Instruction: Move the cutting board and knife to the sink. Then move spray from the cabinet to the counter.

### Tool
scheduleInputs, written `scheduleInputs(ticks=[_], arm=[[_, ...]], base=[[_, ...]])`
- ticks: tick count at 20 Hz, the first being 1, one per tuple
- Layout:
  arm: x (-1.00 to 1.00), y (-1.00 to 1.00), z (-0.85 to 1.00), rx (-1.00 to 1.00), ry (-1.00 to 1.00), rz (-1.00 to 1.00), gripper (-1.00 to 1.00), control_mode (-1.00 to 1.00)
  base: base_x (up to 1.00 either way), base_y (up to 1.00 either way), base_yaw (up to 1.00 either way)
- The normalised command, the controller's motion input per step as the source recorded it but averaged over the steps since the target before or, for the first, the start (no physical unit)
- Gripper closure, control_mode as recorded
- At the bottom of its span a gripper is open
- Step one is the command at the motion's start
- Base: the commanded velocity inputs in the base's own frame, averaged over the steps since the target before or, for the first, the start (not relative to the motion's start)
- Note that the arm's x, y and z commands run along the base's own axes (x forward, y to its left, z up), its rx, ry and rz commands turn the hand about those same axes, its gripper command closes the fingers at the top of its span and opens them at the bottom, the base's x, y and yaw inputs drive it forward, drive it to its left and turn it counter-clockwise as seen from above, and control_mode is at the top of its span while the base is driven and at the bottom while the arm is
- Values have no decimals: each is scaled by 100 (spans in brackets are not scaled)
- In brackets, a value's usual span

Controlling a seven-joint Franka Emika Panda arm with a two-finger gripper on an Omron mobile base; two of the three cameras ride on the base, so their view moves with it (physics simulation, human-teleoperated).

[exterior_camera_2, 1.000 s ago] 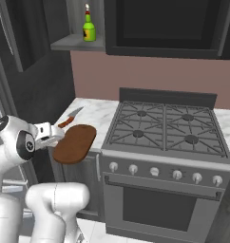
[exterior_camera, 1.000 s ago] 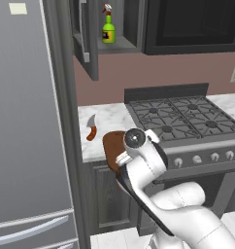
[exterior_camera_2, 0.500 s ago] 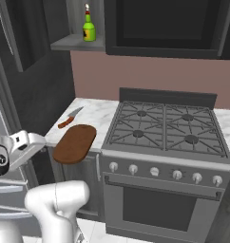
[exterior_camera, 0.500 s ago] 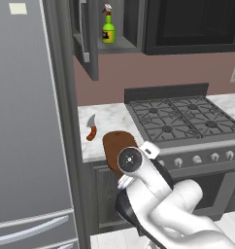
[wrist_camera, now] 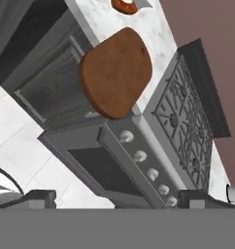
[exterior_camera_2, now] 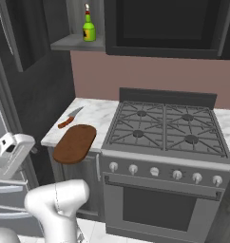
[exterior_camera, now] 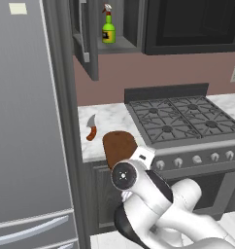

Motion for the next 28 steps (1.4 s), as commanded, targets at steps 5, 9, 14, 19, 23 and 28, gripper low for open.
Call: scheduleInputs(ticks=[5,9,14,19,23,28], arm=[[4,-15,-32,-15,-10,18,-100,-100],[8,-17,-33,-14,-11,18,-100,-100],[35,-24,-28,-9,-10,19,-100,-100],[46,-25,-29,-4,-6,18,-100,-100],[35,-8,-24,-1,0,11,-100,-100],[28,0,-40,-3,0,8,-100,-100]], base=[[0,0,0],[0,0,0],[0,0,0],[0,0,0],[0,0,0],[0,0,0]])
